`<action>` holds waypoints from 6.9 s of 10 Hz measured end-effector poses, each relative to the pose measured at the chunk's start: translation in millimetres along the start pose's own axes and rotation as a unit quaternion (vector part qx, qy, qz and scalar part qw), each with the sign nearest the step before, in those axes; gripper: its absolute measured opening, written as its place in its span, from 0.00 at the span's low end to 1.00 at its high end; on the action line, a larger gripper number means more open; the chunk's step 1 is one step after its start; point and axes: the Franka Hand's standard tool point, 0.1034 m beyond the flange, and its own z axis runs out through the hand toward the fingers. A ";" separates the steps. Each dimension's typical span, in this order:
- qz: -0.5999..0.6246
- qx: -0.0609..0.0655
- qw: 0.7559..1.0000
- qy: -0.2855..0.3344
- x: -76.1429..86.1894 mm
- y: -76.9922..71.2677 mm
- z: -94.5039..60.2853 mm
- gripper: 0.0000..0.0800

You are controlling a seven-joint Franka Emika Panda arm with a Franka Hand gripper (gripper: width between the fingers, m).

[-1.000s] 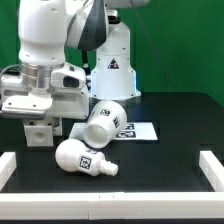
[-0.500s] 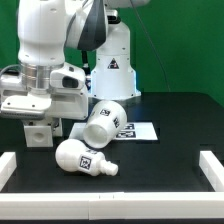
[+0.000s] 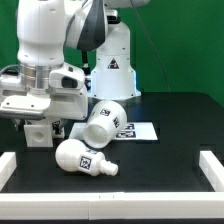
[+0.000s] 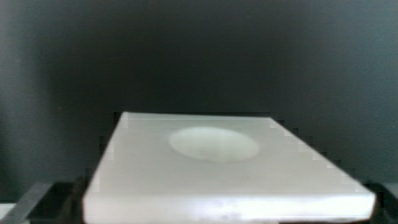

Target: Assemble lamp

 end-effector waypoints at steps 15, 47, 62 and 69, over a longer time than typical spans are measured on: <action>0.467 -0.030 0.879 -0.090 -39.6 -9.9 -62.7 0.87; 0.927 0.347 0.040 0.139 -43.3 -0.3 -53.0 0.87; 0.907 0.396 0.043 0.134 -32.2 -4.6 -25.7 0.87; 0.896 0.417 0.055 0.140 -21.5 1.7 -5.2 0.87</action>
Offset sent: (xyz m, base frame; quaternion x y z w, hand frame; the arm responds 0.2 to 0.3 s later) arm 0.0013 -0.0051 0.0512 0.0168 -0.0392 0.0057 0.9991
